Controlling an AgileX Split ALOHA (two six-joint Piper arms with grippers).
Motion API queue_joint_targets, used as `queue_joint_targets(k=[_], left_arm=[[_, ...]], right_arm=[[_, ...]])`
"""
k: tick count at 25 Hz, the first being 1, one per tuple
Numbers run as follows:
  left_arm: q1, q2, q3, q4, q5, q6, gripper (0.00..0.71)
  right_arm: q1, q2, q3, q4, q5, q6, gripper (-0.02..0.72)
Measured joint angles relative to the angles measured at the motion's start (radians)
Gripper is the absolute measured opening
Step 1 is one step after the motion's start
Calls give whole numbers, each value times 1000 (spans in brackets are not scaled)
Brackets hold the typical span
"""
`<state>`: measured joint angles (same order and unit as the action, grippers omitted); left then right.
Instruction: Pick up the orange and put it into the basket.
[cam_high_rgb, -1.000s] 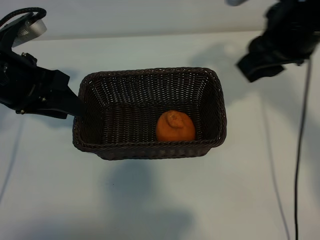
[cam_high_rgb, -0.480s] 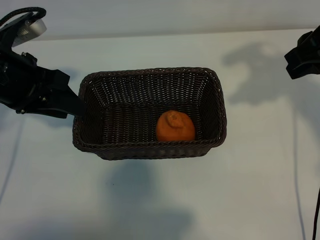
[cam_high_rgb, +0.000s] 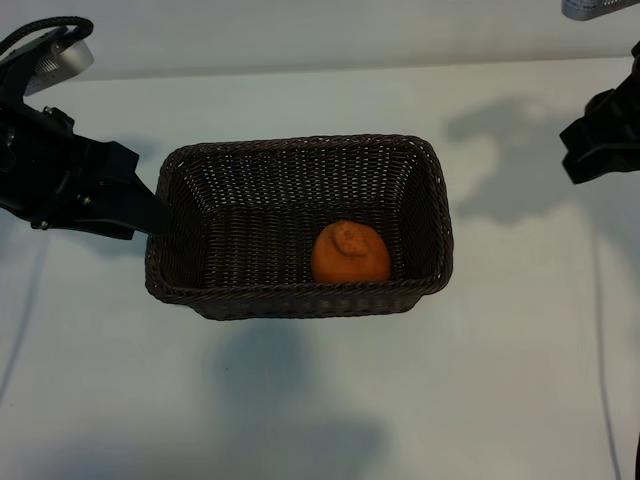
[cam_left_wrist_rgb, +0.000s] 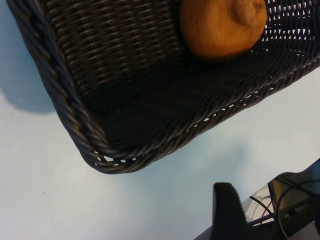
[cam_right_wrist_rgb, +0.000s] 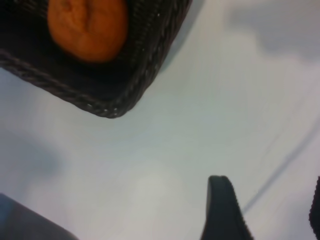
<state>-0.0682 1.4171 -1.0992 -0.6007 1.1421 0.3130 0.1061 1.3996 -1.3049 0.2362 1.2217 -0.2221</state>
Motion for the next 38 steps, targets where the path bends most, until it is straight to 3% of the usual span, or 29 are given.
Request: queue_joint_targets(k=[5,38], left_arm=[[0,0,0,0,0,0,452],[0,0,0,3,0,-2,452]], right_arm=[[0,0,0,46,-1,-2,420],[0,0,0,68,-1,0,420]])
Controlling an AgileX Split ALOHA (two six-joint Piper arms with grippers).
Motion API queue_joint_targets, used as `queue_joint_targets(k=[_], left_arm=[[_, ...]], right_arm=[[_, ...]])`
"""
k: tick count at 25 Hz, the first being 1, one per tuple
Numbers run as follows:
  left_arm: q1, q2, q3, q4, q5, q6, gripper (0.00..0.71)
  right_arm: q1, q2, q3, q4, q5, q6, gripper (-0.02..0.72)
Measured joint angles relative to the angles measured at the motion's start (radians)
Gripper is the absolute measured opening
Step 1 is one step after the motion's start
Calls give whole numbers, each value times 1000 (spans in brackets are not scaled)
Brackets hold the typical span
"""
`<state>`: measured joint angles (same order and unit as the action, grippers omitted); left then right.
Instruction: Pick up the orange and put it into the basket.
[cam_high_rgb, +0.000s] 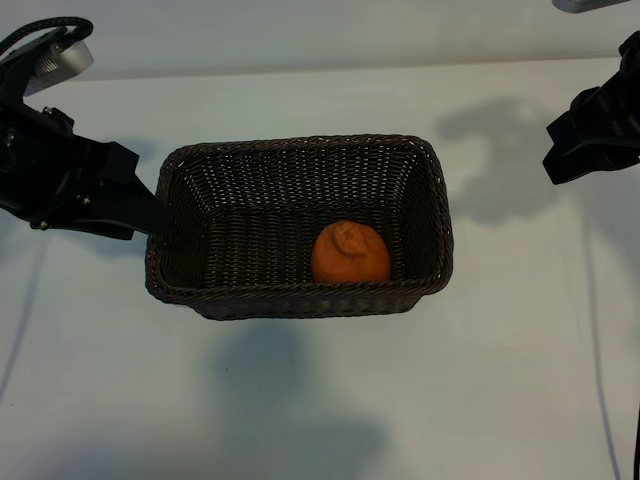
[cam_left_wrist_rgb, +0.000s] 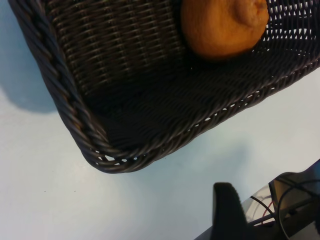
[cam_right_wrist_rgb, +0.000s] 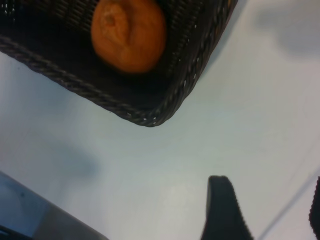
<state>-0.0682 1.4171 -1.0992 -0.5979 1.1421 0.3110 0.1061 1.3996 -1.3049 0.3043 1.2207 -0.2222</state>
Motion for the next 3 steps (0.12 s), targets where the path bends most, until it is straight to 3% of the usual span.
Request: queue_joint_targets(k=[3], left_arm=[[0,0,0,0,0,0,452]], right_arm=[[0,0,0,0,-1,0,420]])
